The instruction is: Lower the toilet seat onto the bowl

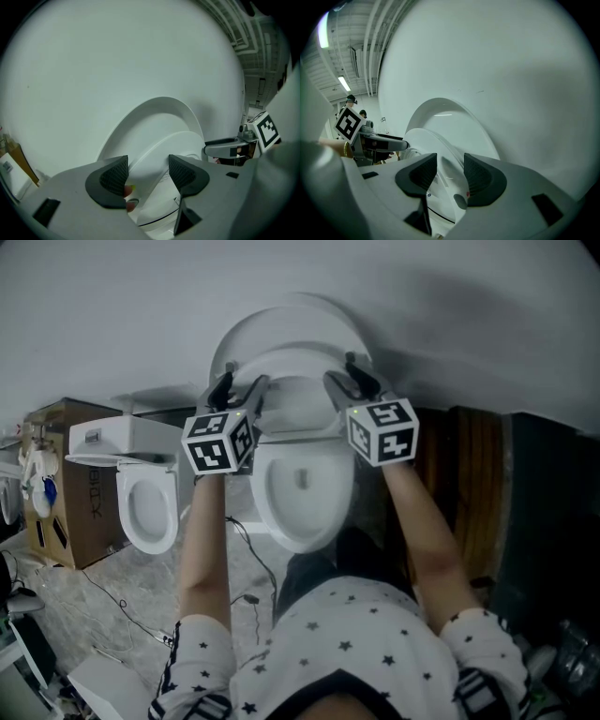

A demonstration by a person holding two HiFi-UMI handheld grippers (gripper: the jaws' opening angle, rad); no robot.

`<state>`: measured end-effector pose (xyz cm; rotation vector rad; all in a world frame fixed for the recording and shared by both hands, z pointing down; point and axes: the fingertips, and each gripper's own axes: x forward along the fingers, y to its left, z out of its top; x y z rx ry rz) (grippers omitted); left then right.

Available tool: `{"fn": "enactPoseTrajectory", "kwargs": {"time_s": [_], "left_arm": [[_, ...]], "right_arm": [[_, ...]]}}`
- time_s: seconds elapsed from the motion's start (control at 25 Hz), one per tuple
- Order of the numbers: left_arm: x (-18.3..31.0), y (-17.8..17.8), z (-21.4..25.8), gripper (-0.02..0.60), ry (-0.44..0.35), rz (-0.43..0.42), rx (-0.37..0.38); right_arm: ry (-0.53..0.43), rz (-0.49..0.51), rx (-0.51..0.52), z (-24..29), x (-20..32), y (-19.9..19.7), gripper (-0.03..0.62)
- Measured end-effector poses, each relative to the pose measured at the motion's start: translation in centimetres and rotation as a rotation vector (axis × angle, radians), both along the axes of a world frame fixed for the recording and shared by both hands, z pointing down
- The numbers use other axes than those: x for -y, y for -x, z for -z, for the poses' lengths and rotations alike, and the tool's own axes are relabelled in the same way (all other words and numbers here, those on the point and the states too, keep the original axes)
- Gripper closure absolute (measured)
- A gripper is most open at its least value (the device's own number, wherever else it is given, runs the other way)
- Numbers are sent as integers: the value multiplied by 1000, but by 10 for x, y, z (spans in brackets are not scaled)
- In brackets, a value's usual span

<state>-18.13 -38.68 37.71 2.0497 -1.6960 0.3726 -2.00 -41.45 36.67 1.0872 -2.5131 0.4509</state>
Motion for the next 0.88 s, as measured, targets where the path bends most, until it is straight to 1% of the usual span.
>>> {"fn": "enactPoseTrajectory", "kwargs": {"time_s": [0.28,0.88], "left_arm": [[-13,1,2,319,-12,2,-12],[-46,-10,7,319,-13,-17,1]], "right_arm": [[-4,-17,0,1,-11,-1,418],[-11,-35,-14,6,-43,-12,418]]}}
